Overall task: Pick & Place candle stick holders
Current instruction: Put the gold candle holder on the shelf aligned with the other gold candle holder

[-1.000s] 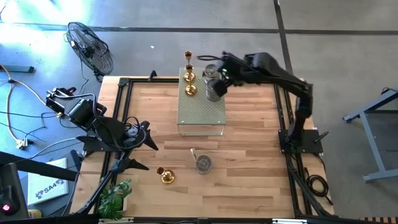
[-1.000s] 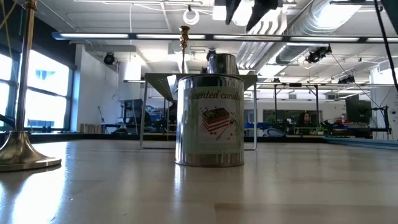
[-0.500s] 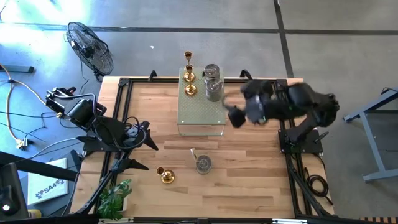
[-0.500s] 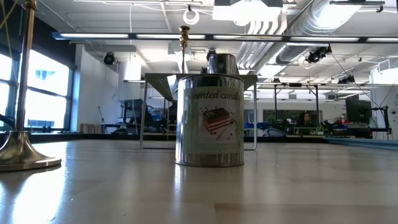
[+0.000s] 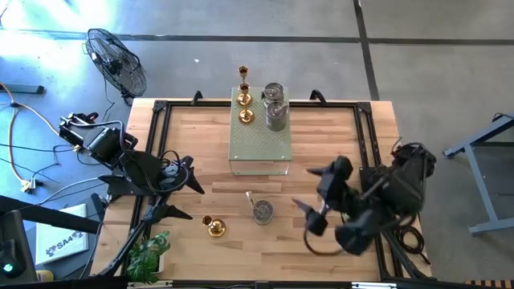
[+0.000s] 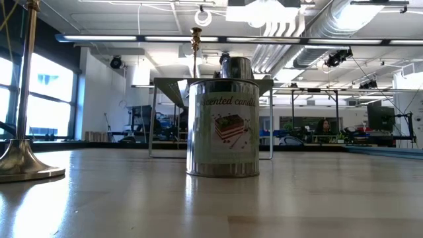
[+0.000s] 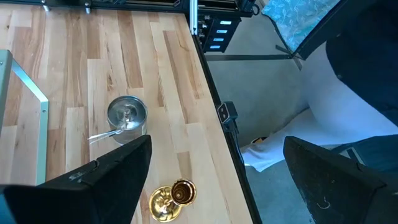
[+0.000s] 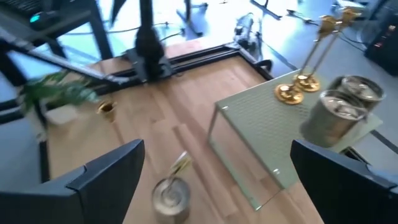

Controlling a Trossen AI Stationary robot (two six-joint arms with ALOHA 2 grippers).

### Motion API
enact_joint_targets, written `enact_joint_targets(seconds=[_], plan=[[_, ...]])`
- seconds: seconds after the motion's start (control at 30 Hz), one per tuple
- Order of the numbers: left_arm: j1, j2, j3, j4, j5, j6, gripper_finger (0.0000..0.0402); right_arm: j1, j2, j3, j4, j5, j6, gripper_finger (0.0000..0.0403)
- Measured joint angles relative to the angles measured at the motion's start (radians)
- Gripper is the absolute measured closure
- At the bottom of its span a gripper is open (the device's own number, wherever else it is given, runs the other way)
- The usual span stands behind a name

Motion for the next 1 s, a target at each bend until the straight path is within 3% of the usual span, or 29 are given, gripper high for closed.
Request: enact_joint_targets(seconds=[0.23, 0.43, 0.77, 0.87, 1.0], plan=[[0.0, 0.0, 0.0, 0.0, 0.0, 0.0, 0.0043, 0.108, 0.012, 0.0, -0.002, -0.003, 0.066, 0.0005], [0.0, 0.0, 0.0, 0.0, 0.009, 0.001, 0.0043, 0.186, 0.012, 0.0, 0.003, 0.073, 0.114, 0.0006], [0.0, 0.0, 0.0, 0.001, 0.007, 0.005, 0.0043, 0.235, 0.012, 0.0, 0.033, 0.068, 0.176, 0.0006], [0.0, 0.0, 0.0, 0.039, -0.044, 0.065, 0.0043, 0.237, 0.011, 0.0, 0.033, 0.064, 0.176, 0.0006], [0.0, 0.005, 0.0, 0.142, -0.05, -0.154, 0.0043, 0.224, 0.011, 0.0, 0.042, 0.081, 0.176, 0.0003]])
